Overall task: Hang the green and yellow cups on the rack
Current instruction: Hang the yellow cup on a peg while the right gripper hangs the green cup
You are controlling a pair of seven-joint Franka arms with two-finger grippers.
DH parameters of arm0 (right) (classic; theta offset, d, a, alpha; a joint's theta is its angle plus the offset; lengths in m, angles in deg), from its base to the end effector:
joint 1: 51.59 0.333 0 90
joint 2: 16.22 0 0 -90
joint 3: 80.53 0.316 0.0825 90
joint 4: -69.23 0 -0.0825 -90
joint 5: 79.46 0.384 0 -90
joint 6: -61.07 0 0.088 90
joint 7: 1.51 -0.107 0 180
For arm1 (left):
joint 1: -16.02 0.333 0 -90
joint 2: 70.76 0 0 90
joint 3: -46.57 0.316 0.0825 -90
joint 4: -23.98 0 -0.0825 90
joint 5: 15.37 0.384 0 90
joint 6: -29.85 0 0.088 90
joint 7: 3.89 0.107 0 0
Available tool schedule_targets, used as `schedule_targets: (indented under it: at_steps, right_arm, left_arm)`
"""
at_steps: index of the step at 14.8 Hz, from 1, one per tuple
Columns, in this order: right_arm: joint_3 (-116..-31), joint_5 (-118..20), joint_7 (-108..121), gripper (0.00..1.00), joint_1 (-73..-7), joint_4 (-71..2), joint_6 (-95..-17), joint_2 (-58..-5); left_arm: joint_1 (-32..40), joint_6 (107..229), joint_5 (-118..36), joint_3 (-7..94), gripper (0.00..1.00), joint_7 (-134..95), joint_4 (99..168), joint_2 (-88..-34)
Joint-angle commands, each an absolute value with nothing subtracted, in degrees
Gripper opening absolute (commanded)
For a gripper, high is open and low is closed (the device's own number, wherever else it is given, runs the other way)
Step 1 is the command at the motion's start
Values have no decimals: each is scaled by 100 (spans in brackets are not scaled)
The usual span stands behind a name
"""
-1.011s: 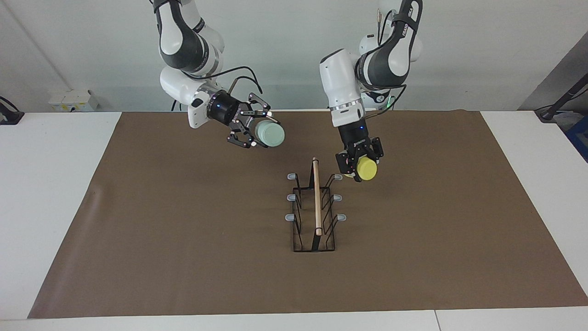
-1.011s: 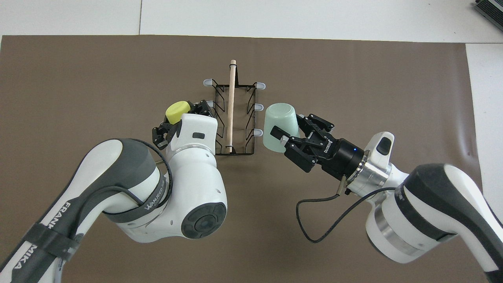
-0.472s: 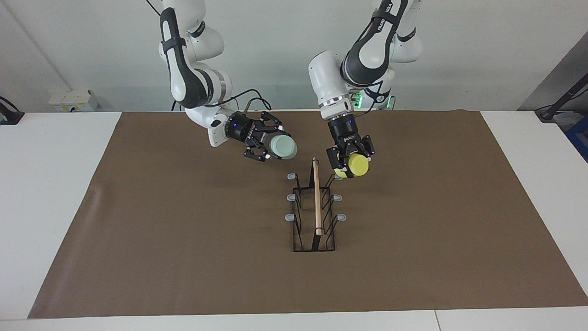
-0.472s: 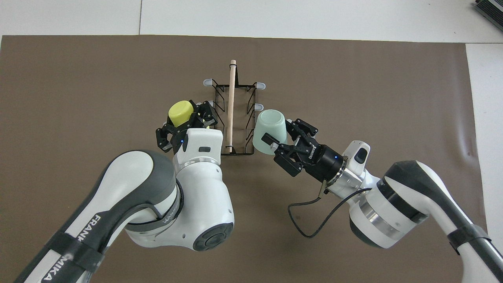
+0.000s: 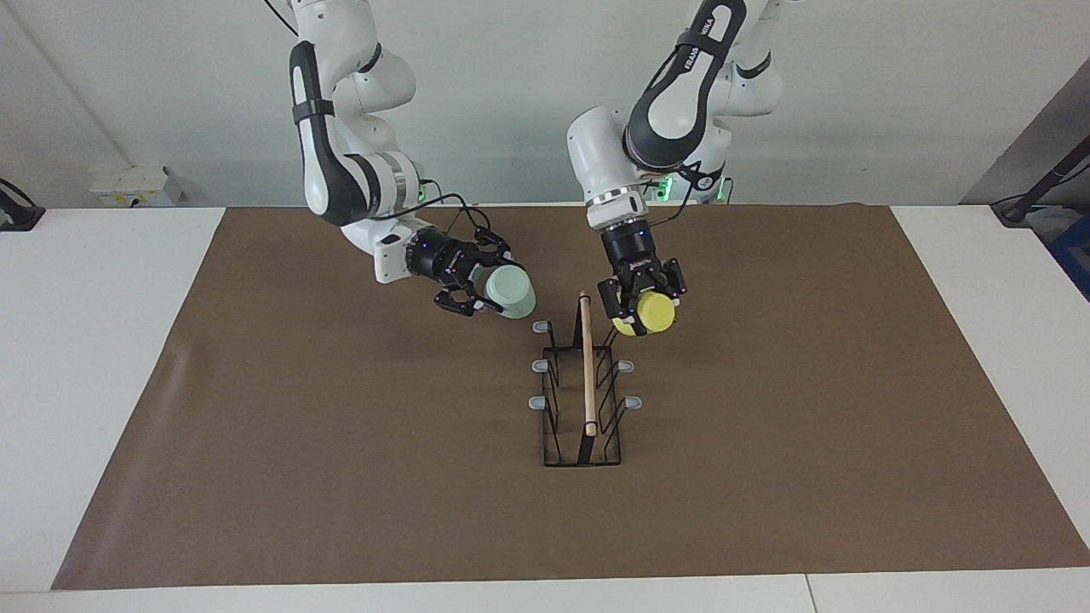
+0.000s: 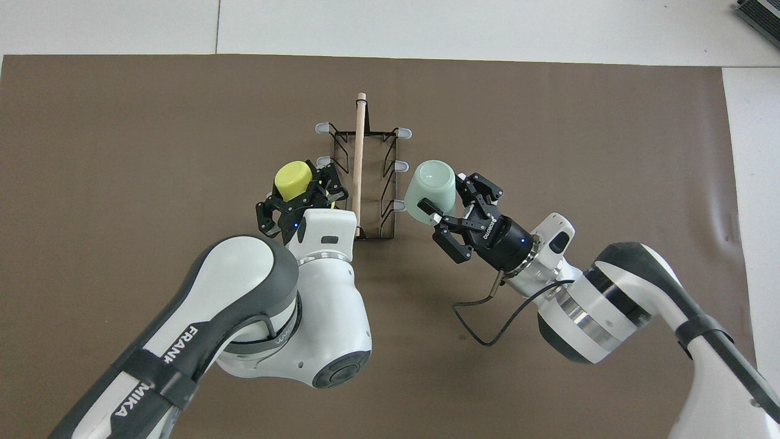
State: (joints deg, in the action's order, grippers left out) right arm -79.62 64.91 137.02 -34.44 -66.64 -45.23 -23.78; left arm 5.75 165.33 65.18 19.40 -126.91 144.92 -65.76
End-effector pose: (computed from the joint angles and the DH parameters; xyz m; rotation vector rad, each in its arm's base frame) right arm 0.4970 0.2098 0.3221 -1.4476 -0.4228 -1.5412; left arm 0.4693 -0.3393 0.4044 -2.6539 -0.6782 -1.5098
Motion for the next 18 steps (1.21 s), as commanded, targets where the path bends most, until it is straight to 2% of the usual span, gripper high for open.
schedule_targets:
  at_steps: [1, 7, 8, 10, 11, 18]
  right_arm:
    - [-7921, 6749, 14000, 0, -3454, -6586, -4291, -2703]
    - [-7912, 7099, 14070, 0, -3076, -6586, -4361, -2694]
    - [-7912, 7118, 14166, 0, -3067, -6586, -4379, -2694]
    - [-7921, 7127, 14280, 0, -3076, -6586, -4466, -2711]
    - [-7921, 7136, 14377, 0, -3076, -6560, -4467, -2755]
    - [-7921, 7188, 14931, 0, -3120, -6498, -4467, -2826]
  left_arm:
    - [521, 16537, 6716, 1889, 0, -12922, 14535, -6460]
    - [451, 16616, 6716, 1880, 0, -12940, 14562, -6258]
    - [451, 16634, 6699, 1880, 16, -12957, 14553, -6249]
    - [460, 16626, 6681, 1880, 95, -12957, 14535, -6241]
    - [477, 16617, 6655, 1880, 100, -12948, 14509, -6241]
    - [609, 16643, 6479, 1897, 100, -12834, 14351, -6372]
